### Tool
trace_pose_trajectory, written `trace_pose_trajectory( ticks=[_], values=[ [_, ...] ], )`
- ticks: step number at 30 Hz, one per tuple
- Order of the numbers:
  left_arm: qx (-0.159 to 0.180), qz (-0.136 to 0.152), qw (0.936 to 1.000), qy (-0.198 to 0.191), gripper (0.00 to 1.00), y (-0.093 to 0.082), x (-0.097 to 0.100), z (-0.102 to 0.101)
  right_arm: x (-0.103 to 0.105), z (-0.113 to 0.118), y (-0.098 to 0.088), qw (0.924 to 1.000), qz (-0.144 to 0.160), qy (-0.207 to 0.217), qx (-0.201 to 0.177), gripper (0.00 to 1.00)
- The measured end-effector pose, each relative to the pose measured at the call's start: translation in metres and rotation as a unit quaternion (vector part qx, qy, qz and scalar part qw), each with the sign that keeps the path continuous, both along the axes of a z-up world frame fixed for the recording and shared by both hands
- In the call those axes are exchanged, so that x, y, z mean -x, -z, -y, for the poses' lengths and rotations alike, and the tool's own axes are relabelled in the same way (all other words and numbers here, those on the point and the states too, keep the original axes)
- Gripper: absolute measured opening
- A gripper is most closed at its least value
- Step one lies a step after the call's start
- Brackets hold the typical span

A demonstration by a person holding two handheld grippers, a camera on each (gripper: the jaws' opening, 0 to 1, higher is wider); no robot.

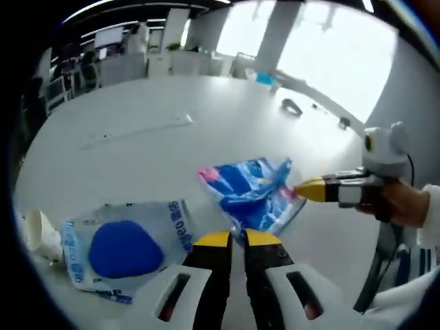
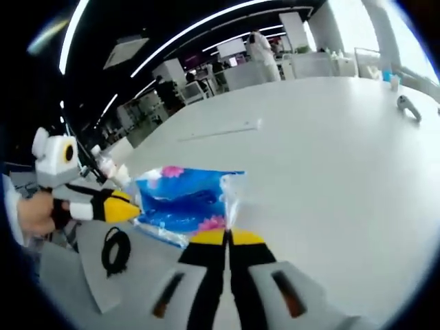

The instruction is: Arrange the tabletop items into an orderly group along one side of the table until the central work area is clear of visible clutter.

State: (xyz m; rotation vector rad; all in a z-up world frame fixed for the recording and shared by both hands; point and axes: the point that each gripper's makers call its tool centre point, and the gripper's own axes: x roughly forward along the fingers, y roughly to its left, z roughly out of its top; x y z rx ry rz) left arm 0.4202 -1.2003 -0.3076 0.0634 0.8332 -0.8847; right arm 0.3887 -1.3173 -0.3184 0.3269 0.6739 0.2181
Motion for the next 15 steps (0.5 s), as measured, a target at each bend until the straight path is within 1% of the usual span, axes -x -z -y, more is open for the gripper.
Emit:
trace_pose_trajectory(
  ticks=[2,4,8,11,15],
  values=[
    [-0.001,-0.002,1.0000,0.001,0.01,0.002,0.000,0.004,0.000,0.006,0.002,1.0000,-0.001,0.003,-0.002,0.00],
    [0.000,-0.009,1.0000,-0.002,0.01,0.002,-0.001,0.005,0.000,0.007,0.002,1.0000,-0.002,0.004,0.000,0.00],
    [-0.002,-0.011,0.9999,0.000,0.01,0.004,0.000,0.009,-0.001,0.012,0.008,1.0000,-0.004,0.005,-0.002,0.00],
    [-0.010,-0.017,0.9998,-0.002,0.02,0.008,0.001,0.008,-0.003,0.010,0.010,1.0000,-0.005,0.005,-0.003,0.00],
    [-0.018,-0.015,0.9997,-0.006,0.02,0.011,-0.002,0.007,-0.006,0.007,0.012,1.0000,-0.004,0.005,-0.004,0.00]
  ],
)
